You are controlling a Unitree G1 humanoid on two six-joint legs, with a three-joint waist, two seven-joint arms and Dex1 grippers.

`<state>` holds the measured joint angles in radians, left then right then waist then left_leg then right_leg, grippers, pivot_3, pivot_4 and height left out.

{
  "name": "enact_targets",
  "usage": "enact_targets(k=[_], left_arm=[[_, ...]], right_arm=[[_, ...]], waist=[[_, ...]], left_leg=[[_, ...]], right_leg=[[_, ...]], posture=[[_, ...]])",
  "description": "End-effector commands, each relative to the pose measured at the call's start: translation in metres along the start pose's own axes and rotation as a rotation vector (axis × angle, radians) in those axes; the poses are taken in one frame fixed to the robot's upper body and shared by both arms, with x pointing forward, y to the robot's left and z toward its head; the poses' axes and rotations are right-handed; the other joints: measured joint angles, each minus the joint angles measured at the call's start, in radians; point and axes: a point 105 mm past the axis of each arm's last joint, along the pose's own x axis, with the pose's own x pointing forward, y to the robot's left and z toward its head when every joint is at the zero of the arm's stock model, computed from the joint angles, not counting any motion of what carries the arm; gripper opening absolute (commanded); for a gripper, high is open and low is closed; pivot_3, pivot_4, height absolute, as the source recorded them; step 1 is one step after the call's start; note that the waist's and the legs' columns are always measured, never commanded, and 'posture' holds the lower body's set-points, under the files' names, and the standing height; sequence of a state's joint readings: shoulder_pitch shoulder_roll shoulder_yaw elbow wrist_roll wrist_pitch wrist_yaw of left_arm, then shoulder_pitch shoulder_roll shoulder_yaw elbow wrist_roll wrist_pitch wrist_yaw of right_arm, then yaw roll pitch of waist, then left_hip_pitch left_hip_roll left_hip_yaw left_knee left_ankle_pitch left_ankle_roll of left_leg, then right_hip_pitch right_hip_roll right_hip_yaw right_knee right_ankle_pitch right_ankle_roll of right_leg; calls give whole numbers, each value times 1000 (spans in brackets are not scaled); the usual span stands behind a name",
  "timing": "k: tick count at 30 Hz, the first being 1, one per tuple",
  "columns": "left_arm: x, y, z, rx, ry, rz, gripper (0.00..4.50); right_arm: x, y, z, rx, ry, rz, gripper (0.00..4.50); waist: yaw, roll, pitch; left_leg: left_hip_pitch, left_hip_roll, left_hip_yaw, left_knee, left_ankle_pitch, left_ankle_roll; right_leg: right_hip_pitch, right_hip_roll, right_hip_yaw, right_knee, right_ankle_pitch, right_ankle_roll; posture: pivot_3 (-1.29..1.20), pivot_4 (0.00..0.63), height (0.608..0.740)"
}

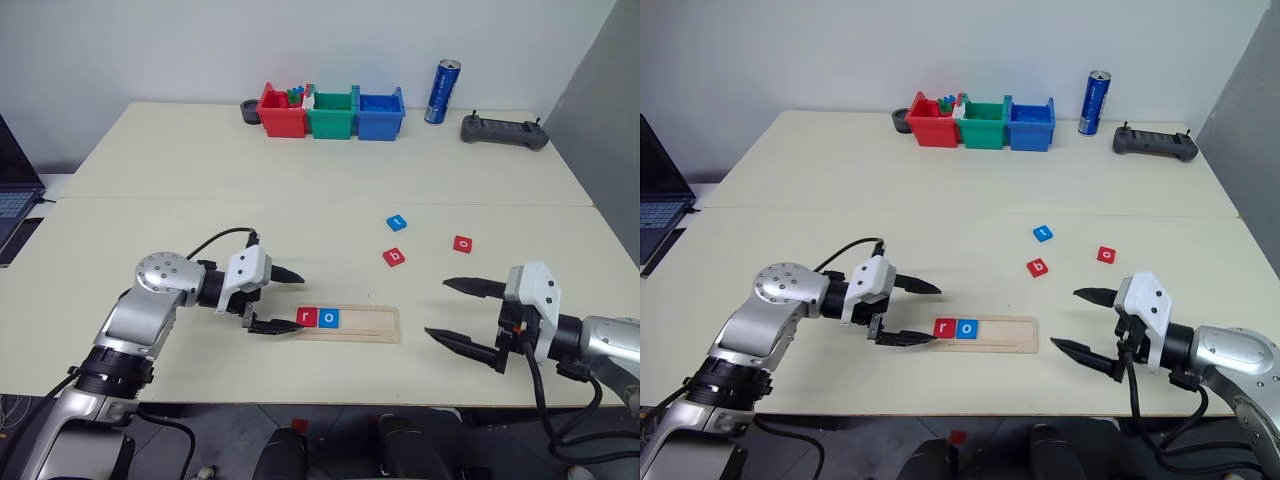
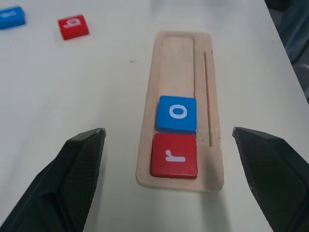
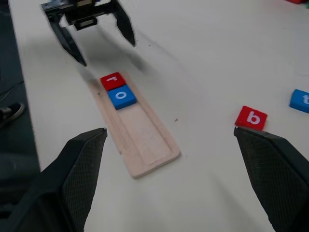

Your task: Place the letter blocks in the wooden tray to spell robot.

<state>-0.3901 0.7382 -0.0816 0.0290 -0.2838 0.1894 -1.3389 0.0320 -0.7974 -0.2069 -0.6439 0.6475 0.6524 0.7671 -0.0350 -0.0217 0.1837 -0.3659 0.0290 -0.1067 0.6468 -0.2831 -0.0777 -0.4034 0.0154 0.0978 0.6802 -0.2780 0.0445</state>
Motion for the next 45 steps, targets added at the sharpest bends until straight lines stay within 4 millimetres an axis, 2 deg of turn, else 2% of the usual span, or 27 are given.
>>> enact_targets(k=[1, 4, 9, 15, 18, 23, 32, 38, 45], left_arm=[[-19, 9, 15, 20, -71, 154, 4469], [-29, 12, 8, 3, -87, 276, 4469], [-37, 3, -9, -29, -55, 338, 4469], [-40, 7, -6, -18, -74, 389, 4469], [-41, 3, -12, -25, -70, 397, 4469], [-38, 7, -12, -12, -98, 442, 4469], [-30, -5, -11, -38, -133, 344, 4469], [-27, -6, -10, -32, -139, 308, 4469], [-23, -3, -9, -31, -142, 291, 4469]], right_arm=[[8, -10, 1, 36, -19, -73, 4500], [13, -15, -3, 37, -8, -128, 4500], [14, -36, -21, 92, 75, -312, 4500], [20, -49, -14, 106, 71, -389, 4500], [18, -56, -9, 106, 66, -415, 4500], [19, -59, -10, 89, 94, -422, 4500], [4, -65, -14, 115, 144, -484, 4500], [-7, -67, -15, 123, 159, -553, 4500], [-9, -67, -10, 117, 151, -574, 4500]], waist=[[0, 0, 0], [1, 0, 0], [1, 0, 0], [1, 1, 1], [0, 1, 1], [1, 1, 1], [0, 1, 1], [0, 1, 1], [0, 1, 1]], left_leg=[[0, 0, 0, 0, 0, 0], [0, 0, 0, 0, 0, 0], [0, 0, 0, -1, 0, 0], [0, 0, 1, 0, 0, 0], [0, 0, 1, -1, 0, 0], [-1, 0, 0, -1, 0, 0], [-1, 0, 1, -1, 0, 0], [-1, 0, 1, -1, 0, 0], [-1, 0, 1, -1, 0, 0]], right_leg=[[0, 0, 0, 0, 0, -1], [-1, 0, 0, 0, 0, -1], [-1, 0, 0, -1, 0, -1], [-1, 0, 0, 0, 0, -1], [-1, 0, 0, 0, 1, -1], [-1, 0, 0, 0, 1, -3], [-1, 0, 0, 0, 1, -2], [-1, 0, 0, 0, 0, -1], [-1, 0, 0, 0, 0, -1]], posture=[[0, 150, 740], [0, 150, 740], [0, 150, 740], [0, 150, 740], [0, 150, 740], [0, 150, 740], [0, 150, 740], [0, 150, 740], [0, 150, 740]])
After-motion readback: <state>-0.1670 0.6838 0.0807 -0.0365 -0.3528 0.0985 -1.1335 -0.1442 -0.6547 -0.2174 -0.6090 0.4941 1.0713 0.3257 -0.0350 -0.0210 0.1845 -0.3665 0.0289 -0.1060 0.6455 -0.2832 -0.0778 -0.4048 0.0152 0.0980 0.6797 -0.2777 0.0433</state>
